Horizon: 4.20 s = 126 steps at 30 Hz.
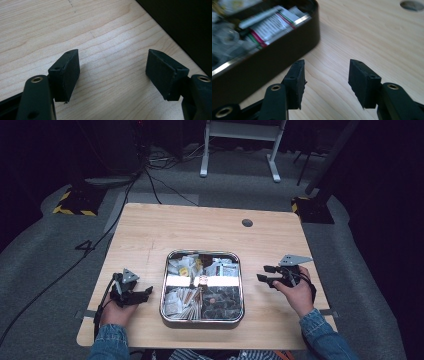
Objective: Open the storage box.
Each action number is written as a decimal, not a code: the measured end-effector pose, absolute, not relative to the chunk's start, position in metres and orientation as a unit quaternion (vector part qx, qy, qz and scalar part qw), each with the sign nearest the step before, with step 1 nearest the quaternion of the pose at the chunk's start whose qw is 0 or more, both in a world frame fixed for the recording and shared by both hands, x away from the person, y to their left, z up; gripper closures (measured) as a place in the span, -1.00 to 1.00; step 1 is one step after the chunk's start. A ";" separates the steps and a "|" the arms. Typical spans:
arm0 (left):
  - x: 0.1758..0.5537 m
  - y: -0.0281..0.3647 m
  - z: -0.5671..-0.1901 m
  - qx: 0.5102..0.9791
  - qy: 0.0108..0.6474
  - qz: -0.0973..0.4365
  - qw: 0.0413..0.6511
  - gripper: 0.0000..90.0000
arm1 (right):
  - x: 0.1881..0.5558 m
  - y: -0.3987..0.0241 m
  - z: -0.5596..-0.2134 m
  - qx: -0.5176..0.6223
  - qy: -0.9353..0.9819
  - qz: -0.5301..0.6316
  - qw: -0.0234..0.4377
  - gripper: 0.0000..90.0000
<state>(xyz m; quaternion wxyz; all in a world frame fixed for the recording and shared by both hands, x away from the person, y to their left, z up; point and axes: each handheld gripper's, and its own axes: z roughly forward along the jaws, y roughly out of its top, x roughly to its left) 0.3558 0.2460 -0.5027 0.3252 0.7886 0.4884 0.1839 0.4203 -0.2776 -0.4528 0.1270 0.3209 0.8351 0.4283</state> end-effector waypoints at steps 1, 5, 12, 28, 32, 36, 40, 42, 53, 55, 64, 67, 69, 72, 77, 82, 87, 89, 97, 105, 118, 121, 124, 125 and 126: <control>0.356 0.246 -0.503 0.789 0.488 0.185 0.326 -0.38 | 0.419 -0.276 -0.449 0.313 0.835 0.435 0.124 0.10; 0.356 0.246 -0.503 0.789 0.487 0.184 0.326 -0.38 | 0.412 -0.269 -0.438 0.292 0.833 0.457 0.110 0.18; 0.356 0.245 -0.503 0.788 0.487 0.185 0.328 -0.38 | 0.404 -0.257 -0.426 0.264 0.835 0.476 0.085 0.26; 0.356 0.245 -0.503 0.788 0.486 0.185 0.328 -0.38 | 0.398 -0.221 -0.408 0.234 0.842 0.480 0.079 0.29; 0.356 0.245 -0.503 0.788 0.486 0.185 0.328 -0.38 | 0.398 -0.211 -0.405 0.228 0.846 0.476 0.074 0.29; 0.356 0.245 -0.503 0.788 0.486 0.186 0.328 -0.38 | 0.400 -0.198 -0.404 0.217 0.852 0.471 0.070 0.29; 0.356 0.245 -0.503 0.788 0.487 0.186 0.329 -0.38 | 0.404 -0.189 -0.406 0.214 0.856 0.466 0.059 0.32; 0.355 0.245 -0.504 0.786 0.487 0.187 0.331 -0.38 | 0.406 -0.183 -0.407 0.210 0.859 0.465 0.052 0.35; 0.355 0.245 -0.504 0.786 0.487 0.188 0.331 -0.38 | 0.411 -0.141 -0.419 0.179 0.881 0.437 0.038 0.33; 0.355 0.245 -0.504 0.786 0.487 0.187 0.331 -0.38 | 0.410 -0.133 -0.421 0.172 0.884 0.434 0.034 0.33; 0.355 0.245 -0.504 0.786 0.487 0.187 0.331 -0.38 | 0.411 -0.109 -0.429 0.158 0.894 0.417 0.028 0.30; 0.355 0.245 -0.504 0.786 0.487 0.187 0.331 -0.38 | 0.413 -0.102 -0.432 0.153 0.898 0.412 0.027 0.26; 0.355 0.245 -0.504 0.786 0.487 0.187 0.331 -0.38 | 0.413 -0.098 -0.435 0.153 0.900 0.407 0.026 0.25; 0.355 0.245 -0.504 0.786 0.487 0.188 0.331 -0.38 | 0.413 -0.094 -0.439 0.149 0.903 0.402 0.028 0.23; 0.355 0.244 -0.504 0.786 0.487 0.188 0.331 -0.38 | 0.414 -0.092 -0.441 0.149 0.900 0.409 0.031 0.28; 0.355 0.244 -0.504 0.786 0.487 0.188 0.331 -0.38 | 0.413 -0.092 -0.441 0.150 0.900 0.409 0.034 0.29; 0.355 0.244 -0.504 0.786 0.487 0.187 0.331 -0.38 | 0.413 -0.092 -0.441 0.153 0.899 0.409 0.035 0.30; 0.355 0.244 -0.504 0.786 0.487 0.188 0.331 -0.38 | 0.412 -0.092 -0.441 0.153 0.898 0.411 0.036 0.30; 0.355 0.245 -0.504 0.787 0.487 0.187 0.331 -0.38 | 0.412 -0.092 -0.438 0.152 0.897 0.412 0.038 0.30; 0.355 0.245 -0.504 0.787 0.486 0.187 0.331 -0.38 | 0.410 -0.093 -0.423 0.144 0.894 0.422 0.039 0.30; 0.356 0.245 -0.504 0.788 0.486 0.186 0.331 -0.38 | 0.412 -0.113 -0.390 0.149 0.880 0.447 0.054 0.30; 0.357 0.245 -0.503 0.789 0.485 0.185 0.329 -0.38 | 0.413 -0.122 -0.382 0.151 0.877 0.452 0.060 0.30; 0.357 0.245 -0.503 0.789 0.485 0.186 0.328 -0.38 | 0.415 -0.132 -0.377 0.156 0.875 0.455 0.063 0.30; 0.357 0.245 -0.503 0.789 0.485 0.185 0.328 -0.38 | 0.415 -0.132 -0.377 0.156 0.875 0.455 0.063 0.30; 0.357 0.245 -0.503 0.789 0.485 0.186 0.328 -0.38 | 0.416 -0.137 -0.375 0.158 0.874 0.455 0.066 0.30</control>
